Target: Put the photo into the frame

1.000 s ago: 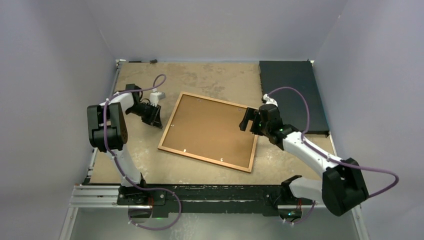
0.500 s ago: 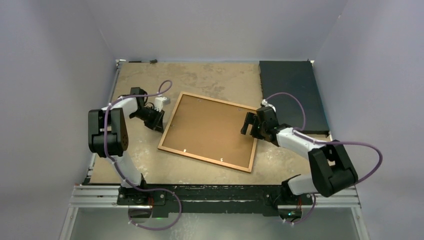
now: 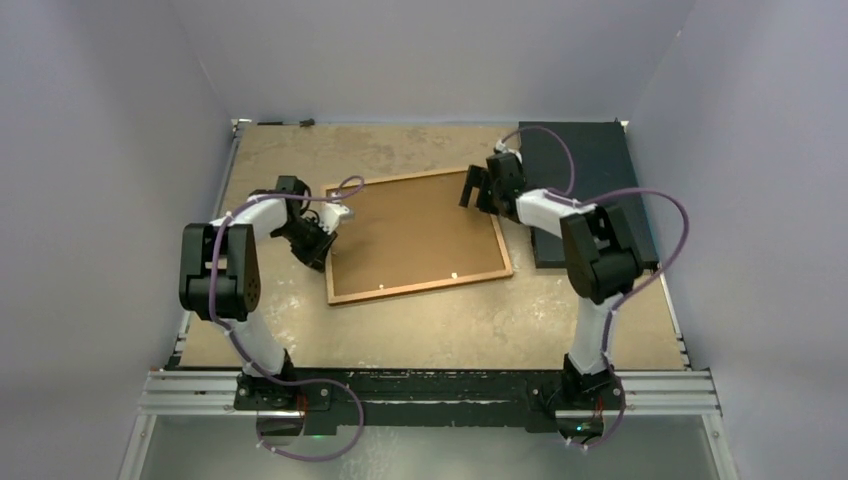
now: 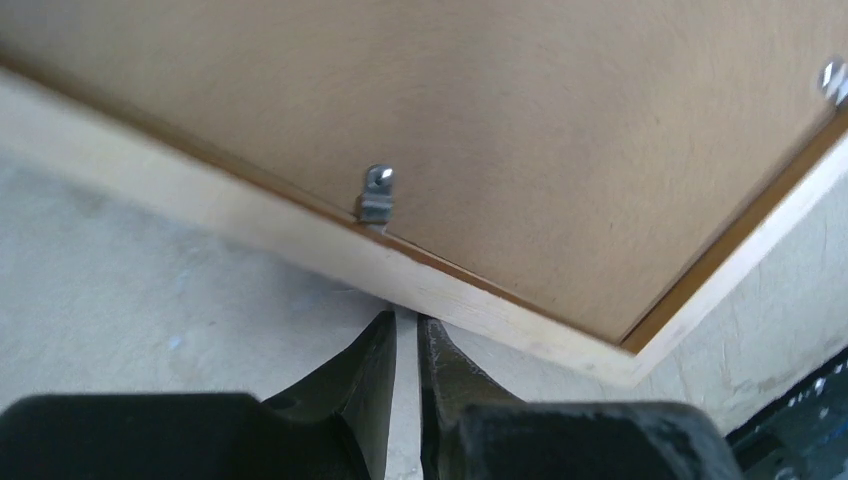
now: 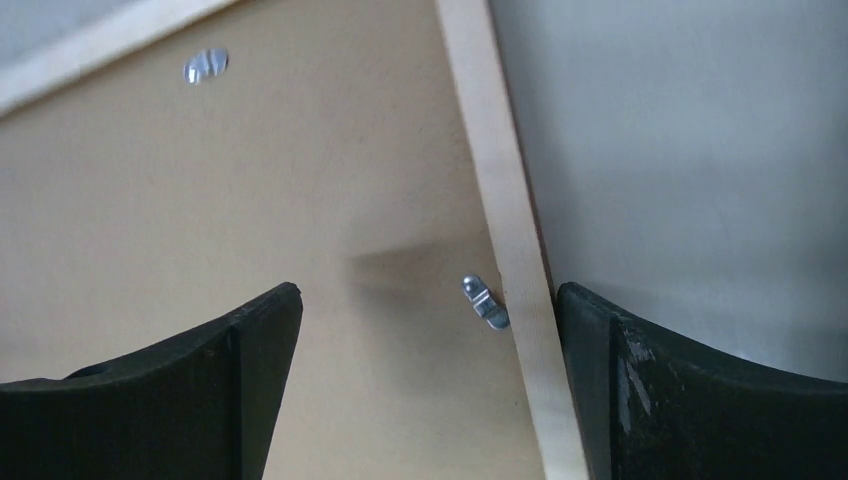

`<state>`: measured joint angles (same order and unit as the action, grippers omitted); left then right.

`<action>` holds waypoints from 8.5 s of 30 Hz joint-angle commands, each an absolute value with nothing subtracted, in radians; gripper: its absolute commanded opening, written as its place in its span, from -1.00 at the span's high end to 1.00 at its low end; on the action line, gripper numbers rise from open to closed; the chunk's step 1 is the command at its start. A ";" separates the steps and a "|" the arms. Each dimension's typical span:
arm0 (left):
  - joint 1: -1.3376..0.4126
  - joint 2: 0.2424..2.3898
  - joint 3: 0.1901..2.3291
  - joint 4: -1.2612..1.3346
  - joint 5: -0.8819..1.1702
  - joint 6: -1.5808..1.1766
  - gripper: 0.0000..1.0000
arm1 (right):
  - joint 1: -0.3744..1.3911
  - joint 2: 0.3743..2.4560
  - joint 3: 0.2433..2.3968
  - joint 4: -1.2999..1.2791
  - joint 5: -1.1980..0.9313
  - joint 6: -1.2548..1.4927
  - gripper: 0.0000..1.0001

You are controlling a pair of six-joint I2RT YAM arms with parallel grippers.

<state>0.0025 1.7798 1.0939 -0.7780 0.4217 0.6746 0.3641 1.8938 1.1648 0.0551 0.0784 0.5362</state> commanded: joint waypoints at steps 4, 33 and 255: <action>-0.161 1.807 1.060 -0.950 0.463 0.860 0.66 | 0.413 2.178 1.633 0.036 -0.101 0.512 -0.98; 0.120 2.198 1.818 -0.562 0.387 0.235 0.56 | 0.500 1.511 0.863 0.138 -0.165 0.677 -0.98; -0.120 2.216 1.526 -0.552 0.806 0.223 0.67 | 0.536 2.259 1.516 0.498 -0.483 0.743 -0.82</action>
